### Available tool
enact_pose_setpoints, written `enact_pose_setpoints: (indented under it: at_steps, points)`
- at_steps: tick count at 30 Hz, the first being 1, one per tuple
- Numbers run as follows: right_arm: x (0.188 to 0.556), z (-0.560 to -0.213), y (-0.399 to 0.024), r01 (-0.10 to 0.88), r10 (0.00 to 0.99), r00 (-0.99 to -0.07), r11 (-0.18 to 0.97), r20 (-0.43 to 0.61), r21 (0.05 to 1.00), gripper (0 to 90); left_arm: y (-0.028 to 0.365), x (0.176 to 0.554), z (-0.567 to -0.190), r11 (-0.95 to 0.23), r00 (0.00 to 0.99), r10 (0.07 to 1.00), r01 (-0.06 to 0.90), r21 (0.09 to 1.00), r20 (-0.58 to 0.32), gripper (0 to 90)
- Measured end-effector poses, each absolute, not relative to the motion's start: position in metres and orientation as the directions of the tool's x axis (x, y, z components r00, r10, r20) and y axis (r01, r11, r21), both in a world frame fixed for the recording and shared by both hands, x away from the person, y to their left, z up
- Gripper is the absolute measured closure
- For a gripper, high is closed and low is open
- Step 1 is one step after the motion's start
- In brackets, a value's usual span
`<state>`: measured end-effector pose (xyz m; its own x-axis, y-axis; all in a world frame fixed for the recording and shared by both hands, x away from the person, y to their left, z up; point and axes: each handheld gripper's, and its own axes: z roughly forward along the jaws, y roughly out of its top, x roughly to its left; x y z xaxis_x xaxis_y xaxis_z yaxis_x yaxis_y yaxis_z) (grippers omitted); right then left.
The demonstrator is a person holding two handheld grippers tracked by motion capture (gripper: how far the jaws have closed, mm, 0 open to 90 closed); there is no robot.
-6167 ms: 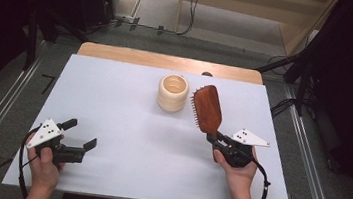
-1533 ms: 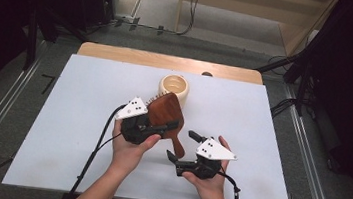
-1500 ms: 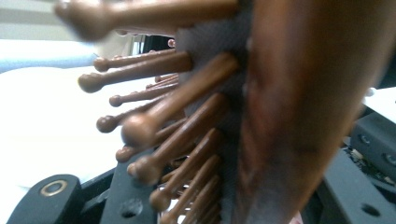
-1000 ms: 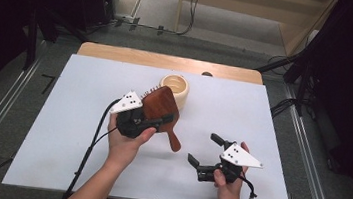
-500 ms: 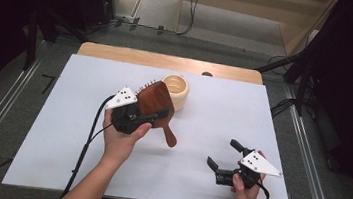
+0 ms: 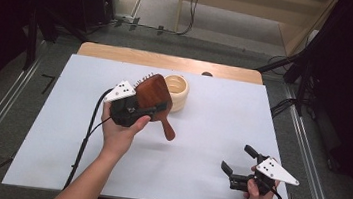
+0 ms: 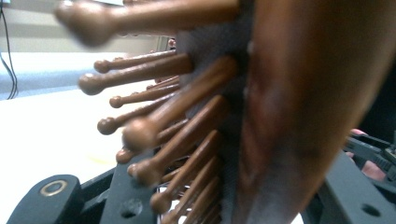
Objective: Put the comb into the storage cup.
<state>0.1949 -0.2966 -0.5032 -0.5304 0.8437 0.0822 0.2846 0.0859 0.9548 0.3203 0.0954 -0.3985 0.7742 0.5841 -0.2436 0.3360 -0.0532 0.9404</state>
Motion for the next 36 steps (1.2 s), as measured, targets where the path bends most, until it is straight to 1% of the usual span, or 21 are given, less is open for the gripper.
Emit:
enact_pose_setpoints:
  at_steps: [12,20,25,36]
  points:
    - [0.188,-0.509,-0.318,0.306,0.863,-0.496,0.072,0.095,0.949,0.0,0.098,0.331,-0.388,-0.041,0.771,0.591,0.321,0.946,-0.236,56.7]
    - [0.19,-0.511,-0.322,0.305,0.864,-0.492,0.058,0.105,0.95,0.0,0.103,0.341,-0.384,-0.006,0.766,0.59,0.321,0.947,-0.256,56.6]
    - [0.19,-0.512,-0.323,0.297,0.874,-0.474,0.048,0.104,0.954,0.0,0.103,0.347,-0.38,-0.009,0.76,0.602,0.314,0.949,-0.245,56.6]
    - [0.191,-0.514,-0.324,0.288,0.867,-0.484,0.034,0.115,0.957,0.0,0.103,0.362,-0.368,0.0,0.75,0.617,0.302,0.953,-0.237,56.6]
